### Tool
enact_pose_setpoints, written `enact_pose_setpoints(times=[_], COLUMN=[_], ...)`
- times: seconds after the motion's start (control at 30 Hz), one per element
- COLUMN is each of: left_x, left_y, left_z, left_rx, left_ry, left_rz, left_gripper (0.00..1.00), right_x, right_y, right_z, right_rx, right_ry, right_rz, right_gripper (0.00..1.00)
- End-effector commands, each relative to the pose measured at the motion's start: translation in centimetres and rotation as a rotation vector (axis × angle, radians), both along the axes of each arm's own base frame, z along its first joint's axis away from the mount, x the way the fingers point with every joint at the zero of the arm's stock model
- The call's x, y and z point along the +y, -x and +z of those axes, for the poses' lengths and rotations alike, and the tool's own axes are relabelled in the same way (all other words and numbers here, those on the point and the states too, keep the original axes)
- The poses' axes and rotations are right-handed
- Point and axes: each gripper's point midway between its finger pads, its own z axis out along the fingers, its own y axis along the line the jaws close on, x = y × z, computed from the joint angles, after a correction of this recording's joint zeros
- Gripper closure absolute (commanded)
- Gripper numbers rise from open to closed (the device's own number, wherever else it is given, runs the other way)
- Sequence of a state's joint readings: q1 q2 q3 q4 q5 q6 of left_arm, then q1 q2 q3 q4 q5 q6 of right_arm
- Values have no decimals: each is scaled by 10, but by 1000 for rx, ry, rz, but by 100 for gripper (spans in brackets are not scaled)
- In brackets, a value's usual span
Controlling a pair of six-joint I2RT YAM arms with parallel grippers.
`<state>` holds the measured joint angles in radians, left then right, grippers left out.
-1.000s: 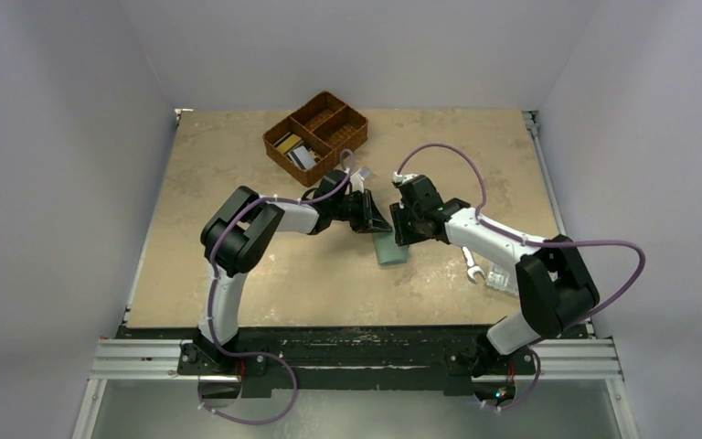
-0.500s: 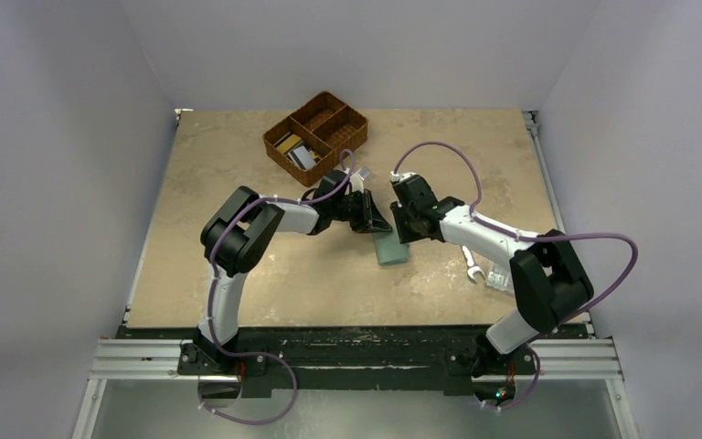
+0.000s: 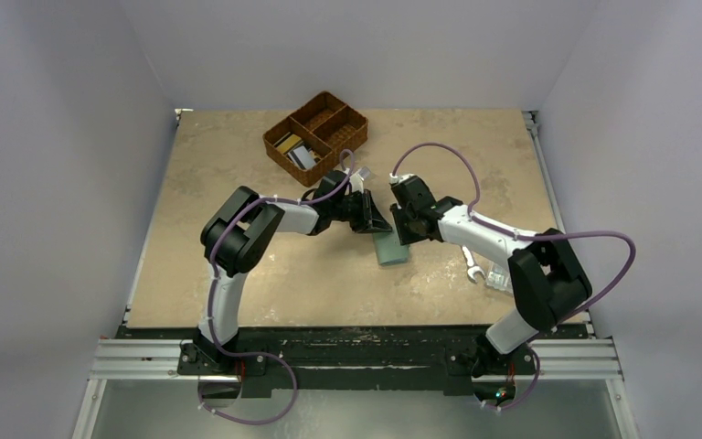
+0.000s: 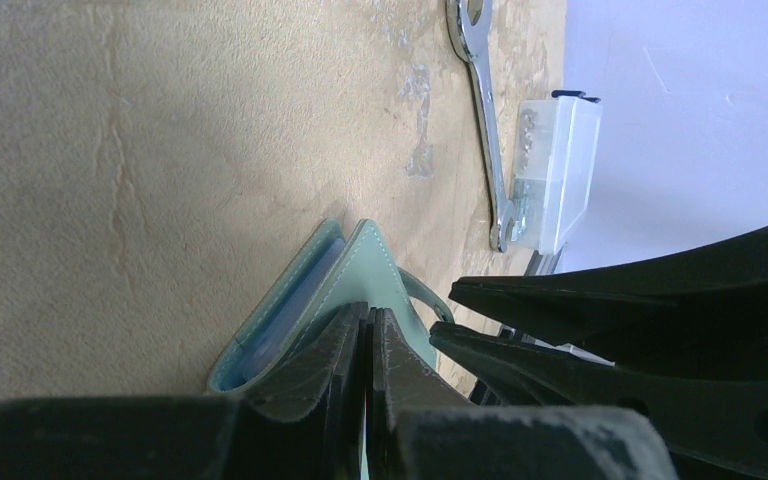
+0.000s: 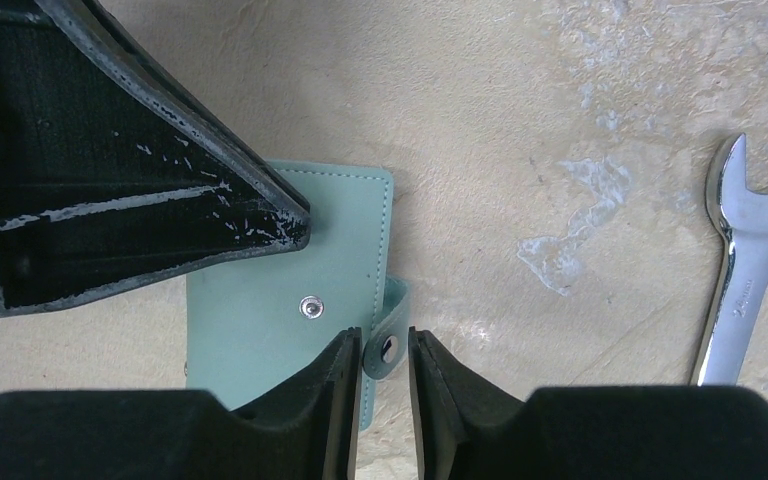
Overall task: Put the credit cards into the card holder
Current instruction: Close the card holder at the center of the board.
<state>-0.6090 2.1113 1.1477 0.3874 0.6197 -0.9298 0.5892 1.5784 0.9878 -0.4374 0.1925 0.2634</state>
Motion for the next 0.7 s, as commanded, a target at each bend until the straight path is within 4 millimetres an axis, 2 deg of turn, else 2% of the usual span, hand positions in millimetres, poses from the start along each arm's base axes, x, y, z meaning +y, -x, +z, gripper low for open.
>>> enact_pose_setpoints(times=[0.0, 0.13, 0.3, 0.43, 0.67], left_x=[12, 12, 12, 13, 16], left_y=[8, 8, 9, 9, 11], left_z=[-30, -29, -30, -31, -34], left_rx=[23, 21, 22, 23, 21], left_ry=[-93, -92, -98, -99, -115], left_rz=[12, 13, 10, 10, 9], left_gripper=[100, 100, 100, 100, 100], right_x=[5, 4, 7, 15, 20], right_y=[-11, -12, -9, -11, -16], right_z=[14, 14, 18, 19, 33], right_rx=[-44, -49, -44, -53, -42], right_ry=[-1, 7, -30, -98, -374], right_rz=[7, -5, -19, -20, -35], right_gripper=[70, 79, 100, 100, 100])
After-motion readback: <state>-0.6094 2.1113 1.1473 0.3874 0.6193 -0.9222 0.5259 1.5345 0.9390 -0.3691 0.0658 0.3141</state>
